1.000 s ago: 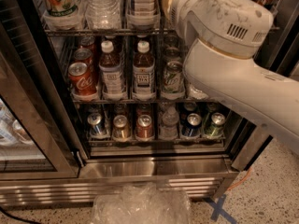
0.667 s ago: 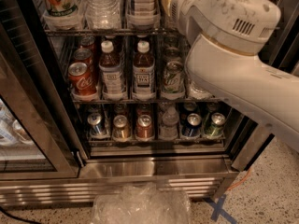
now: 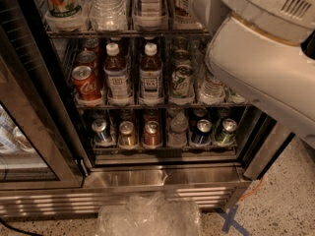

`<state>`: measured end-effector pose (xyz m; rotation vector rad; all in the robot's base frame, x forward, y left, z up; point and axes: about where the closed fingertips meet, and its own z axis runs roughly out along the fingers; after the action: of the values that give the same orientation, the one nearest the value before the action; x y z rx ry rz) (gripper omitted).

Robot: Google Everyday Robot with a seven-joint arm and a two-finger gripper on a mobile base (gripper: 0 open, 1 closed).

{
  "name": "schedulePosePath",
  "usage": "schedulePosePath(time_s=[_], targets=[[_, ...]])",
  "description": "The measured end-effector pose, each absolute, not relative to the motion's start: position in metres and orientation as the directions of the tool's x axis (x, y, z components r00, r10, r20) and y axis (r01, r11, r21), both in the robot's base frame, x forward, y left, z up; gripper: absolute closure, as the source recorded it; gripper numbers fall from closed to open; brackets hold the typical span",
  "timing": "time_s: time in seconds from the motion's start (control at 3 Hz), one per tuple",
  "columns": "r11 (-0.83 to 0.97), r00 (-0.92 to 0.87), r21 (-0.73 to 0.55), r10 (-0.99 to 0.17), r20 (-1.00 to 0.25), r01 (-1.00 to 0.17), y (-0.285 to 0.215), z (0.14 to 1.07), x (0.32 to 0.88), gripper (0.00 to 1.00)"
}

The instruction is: Pick orange can from top shelf of fridge

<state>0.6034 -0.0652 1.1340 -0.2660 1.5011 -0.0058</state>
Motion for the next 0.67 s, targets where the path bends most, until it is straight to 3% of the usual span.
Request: schedulePosePath(time_s=[0.33, 0.67], targets=[[0.929, 0.026, -0.254, -0.256, -0.966, -0.269, -0.051, 1.096, 0.548, 1.00], [0.919, -0.058, -0.170, -0.203, -0.977, -0.355, -0.032, 1.046, 0.521, 1.00]])
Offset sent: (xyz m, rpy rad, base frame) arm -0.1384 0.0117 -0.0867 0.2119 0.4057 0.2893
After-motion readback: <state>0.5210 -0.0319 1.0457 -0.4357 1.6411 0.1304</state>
